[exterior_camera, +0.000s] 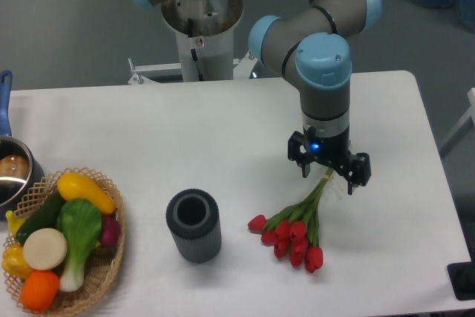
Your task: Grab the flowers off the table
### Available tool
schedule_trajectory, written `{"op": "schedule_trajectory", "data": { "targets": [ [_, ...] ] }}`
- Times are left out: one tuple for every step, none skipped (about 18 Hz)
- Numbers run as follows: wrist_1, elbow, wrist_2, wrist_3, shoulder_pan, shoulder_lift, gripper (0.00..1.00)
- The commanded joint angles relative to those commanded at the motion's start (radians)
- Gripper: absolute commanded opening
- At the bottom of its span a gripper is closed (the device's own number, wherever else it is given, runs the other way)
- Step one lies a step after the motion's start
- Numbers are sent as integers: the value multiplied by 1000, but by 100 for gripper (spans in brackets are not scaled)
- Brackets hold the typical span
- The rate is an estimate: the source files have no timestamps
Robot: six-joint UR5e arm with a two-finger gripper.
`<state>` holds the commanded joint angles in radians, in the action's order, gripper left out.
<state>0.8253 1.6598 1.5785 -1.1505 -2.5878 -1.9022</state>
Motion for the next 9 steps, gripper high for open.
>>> {"op": "schedule_trajectory", "data": {
  "targets": [
    [-3,-3,2,-2,0,2,100],
    [-3,-14,-2,0,0,0,100],
    [-3,-23,-2,2,0,2,100],
    [-3,-32,-2,9,2,0,100],
    [-3,-37,-2,11,2,-5,100],
    [-5,-38,-2,11,2,-3,100],
    [-5,-41,-2,12,2,0,100],
    [-6,-49,-11,18,2,2,100],
    [-6,-52,-35,46,2,2,100]
  ]
}}
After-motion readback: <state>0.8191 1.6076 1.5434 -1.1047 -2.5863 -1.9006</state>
